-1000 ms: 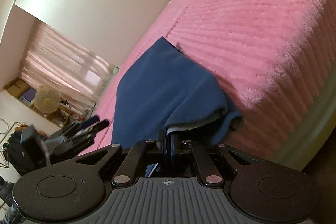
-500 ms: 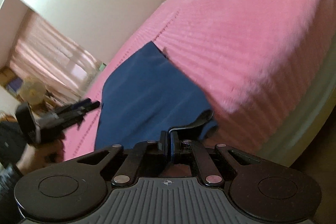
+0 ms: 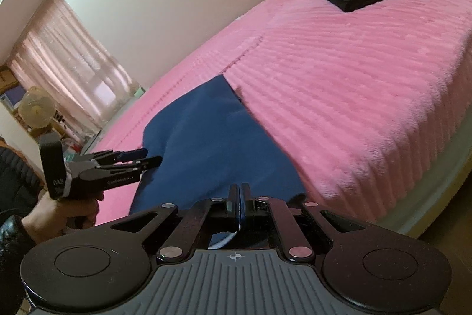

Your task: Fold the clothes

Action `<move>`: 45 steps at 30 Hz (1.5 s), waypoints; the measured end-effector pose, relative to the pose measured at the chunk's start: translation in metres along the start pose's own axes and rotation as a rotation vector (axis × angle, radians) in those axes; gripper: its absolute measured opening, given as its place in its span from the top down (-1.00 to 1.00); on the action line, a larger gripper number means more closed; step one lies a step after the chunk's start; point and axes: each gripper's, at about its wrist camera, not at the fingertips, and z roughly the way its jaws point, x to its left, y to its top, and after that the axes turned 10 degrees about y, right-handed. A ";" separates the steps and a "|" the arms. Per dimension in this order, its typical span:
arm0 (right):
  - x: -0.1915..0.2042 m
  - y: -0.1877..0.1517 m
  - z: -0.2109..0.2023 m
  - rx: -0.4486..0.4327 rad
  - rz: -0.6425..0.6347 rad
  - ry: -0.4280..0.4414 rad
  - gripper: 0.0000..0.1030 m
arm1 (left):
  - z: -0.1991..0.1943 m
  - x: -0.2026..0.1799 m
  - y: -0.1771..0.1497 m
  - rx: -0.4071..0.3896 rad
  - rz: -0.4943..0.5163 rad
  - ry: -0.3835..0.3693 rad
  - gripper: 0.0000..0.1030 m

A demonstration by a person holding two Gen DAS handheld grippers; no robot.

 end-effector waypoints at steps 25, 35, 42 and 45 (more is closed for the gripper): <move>-0.036 -0.016 -0.003 0.032 0.216 -0.003 -0.76 | -0.143 -0.086 -0.072 -0.161 0.334 0.032 -0.02; -0.022 -0.018 0.020 0.077 0.229 0.034 -0.76 | -0.117 -0.116 -0.078 -0.100 0.376 -0.021 -0.02; -0.026 -0.031 0.032 0.109 0.296 0.053 -0.76 | -0.142 -0.106 -0.076 -0.149 0.291 -0.005 -0.03; -0.026 -0.035 0.035 0.113 0.327 0.074 -0.75 | -0.147 -0.100 -0.079 -0.150 0.262 0.009 -0.04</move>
